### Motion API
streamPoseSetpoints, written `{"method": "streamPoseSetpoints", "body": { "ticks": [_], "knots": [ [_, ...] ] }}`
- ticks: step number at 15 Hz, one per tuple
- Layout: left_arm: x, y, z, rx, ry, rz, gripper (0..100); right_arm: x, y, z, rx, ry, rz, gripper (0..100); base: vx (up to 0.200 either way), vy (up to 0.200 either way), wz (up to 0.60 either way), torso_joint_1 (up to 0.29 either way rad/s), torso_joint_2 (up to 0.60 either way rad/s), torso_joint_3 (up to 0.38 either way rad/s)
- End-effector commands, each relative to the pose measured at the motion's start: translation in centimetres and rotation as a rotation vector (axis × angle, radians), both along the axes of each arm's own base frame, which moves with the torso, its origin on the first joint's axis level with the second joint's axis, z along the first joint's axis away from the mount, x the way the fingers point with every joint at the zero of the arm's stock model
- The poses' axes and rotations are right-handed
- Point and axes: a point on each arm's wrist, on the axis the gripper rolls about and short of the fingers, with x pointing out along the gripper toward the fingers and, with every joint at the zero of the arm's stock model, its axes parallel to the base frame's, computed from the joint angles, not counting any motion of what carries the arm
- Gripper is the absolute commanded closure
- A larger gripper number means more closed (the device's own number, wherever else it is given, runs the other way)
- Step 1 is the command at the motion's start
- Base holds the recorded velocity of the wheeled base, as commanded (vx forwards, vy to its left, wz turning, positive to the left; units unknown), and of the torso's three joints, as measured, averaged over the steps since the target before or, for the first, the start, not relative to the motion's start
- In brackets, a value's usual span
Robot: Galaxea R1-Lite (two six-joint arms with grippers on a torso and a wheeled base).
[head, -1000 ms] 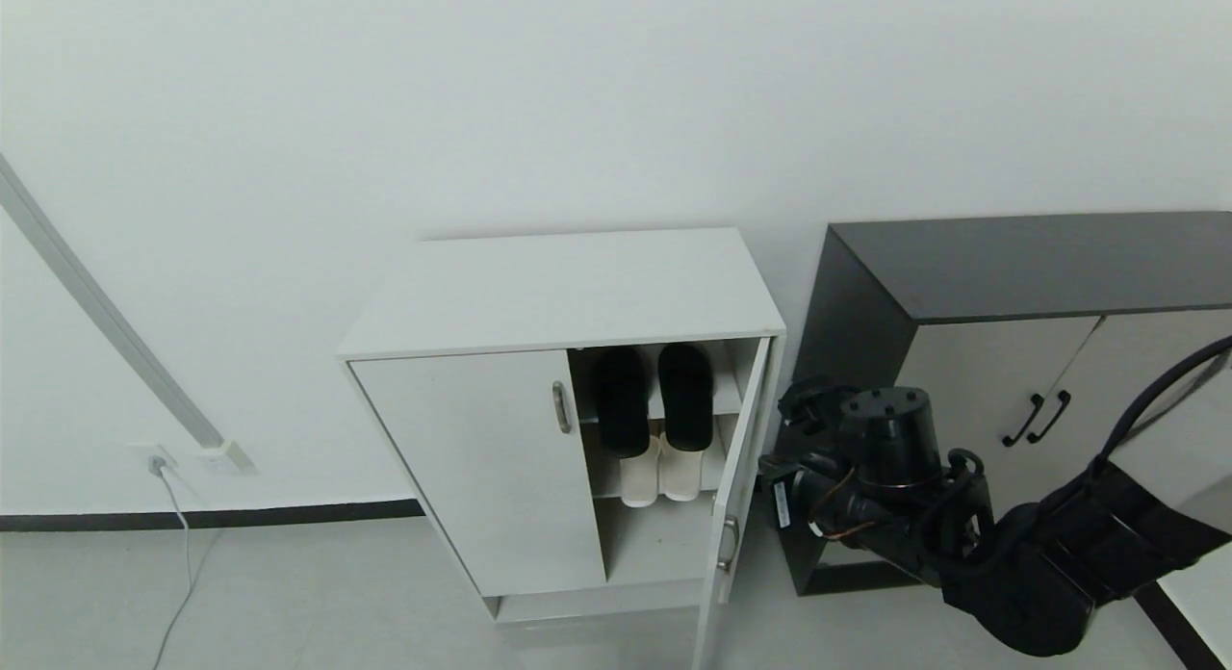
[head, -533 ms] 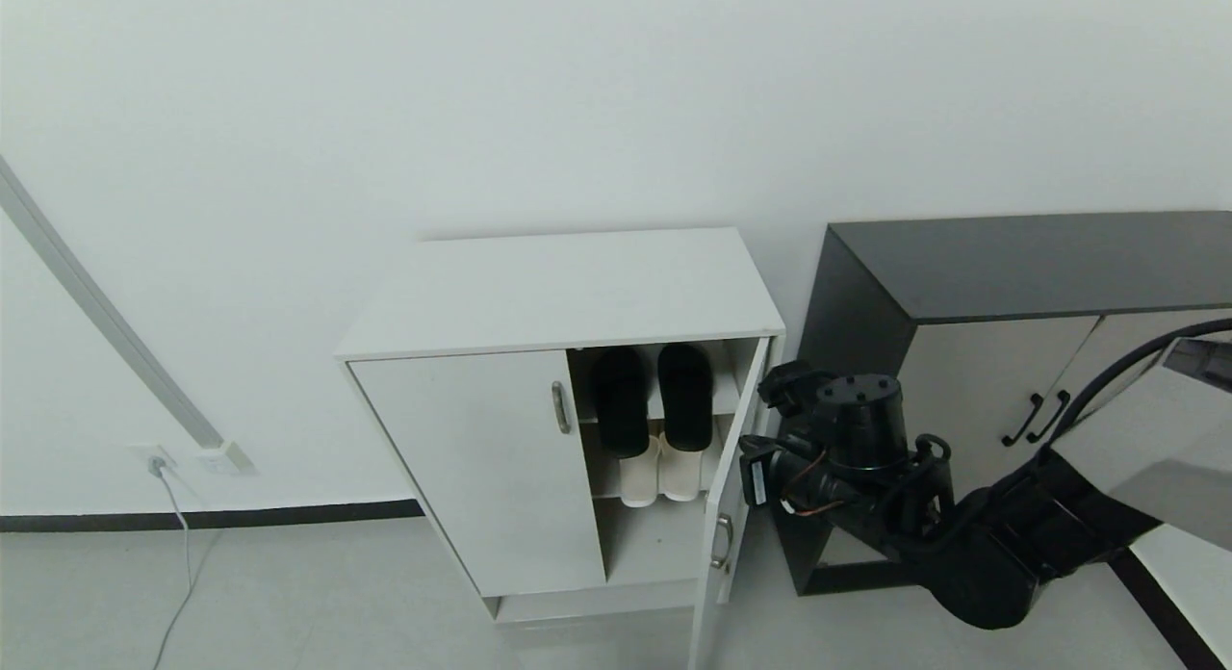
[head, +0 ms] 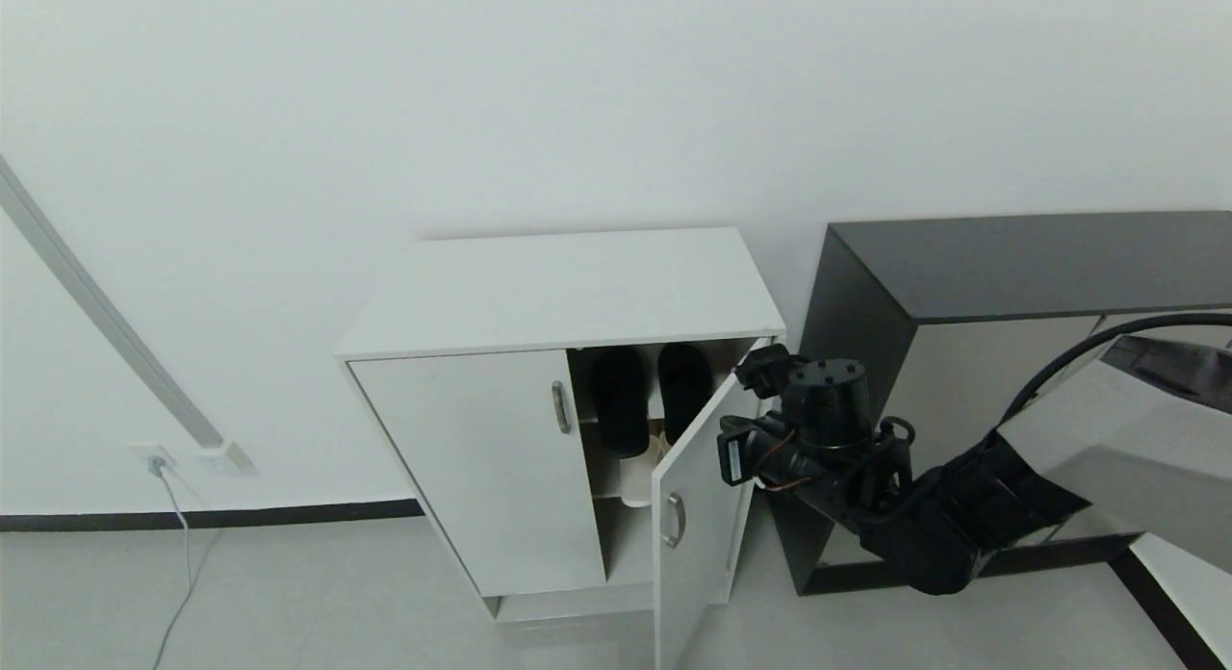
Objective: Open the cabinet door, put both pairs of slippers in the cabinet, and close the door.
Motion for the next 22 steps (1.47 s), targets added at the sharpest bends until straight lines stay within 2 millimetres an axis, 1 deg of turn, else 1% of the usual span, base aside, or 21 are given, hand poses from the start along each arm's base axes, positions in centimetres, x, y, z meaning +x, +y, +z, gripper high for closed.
{"method": "streamPoseSetpoints", "body": {
  "ticks": [1,4,9,18,22],
  "knots": [
    [0.0,0.0,0.0,-0.001,0.001,0.001,100,0.5,0.2,-0.5,-0.004,0.004,-0.003,100,0.000,0.000,0.00,0.000,0.00,0.000],
    [0.0,0.0,0.0,-0.001,0.001,0.001,100,1.8,0.8,-0.7,0.002,-0.007,-0.010,100,0.000,0.000,0.00,0.000,0.00,0.000],
    [0.0,0.0,0.0,-0.001,0.001,0.001,100,3.4,1.9,-0.7,0.002,-0.007,-0.010,100,0.000,0.000,0.00,0.000,0.00,0.000],
    [0.0,0.0,0.0,-0.001,0.001,0.001,100,5.6,3.1,-0.5,-0.003,-0.001,-0.018,100,0.000,0.000,0.00,0.000,0.00,0.000],
    [0.0,0.0,0.0,-0.001,0.001,0.001,100,6.9,3.2,-0.2,-0.005,0.002,-0.032,100,0.000,0.000,0.00,0.000,0.00,0.000]
  ]
}}
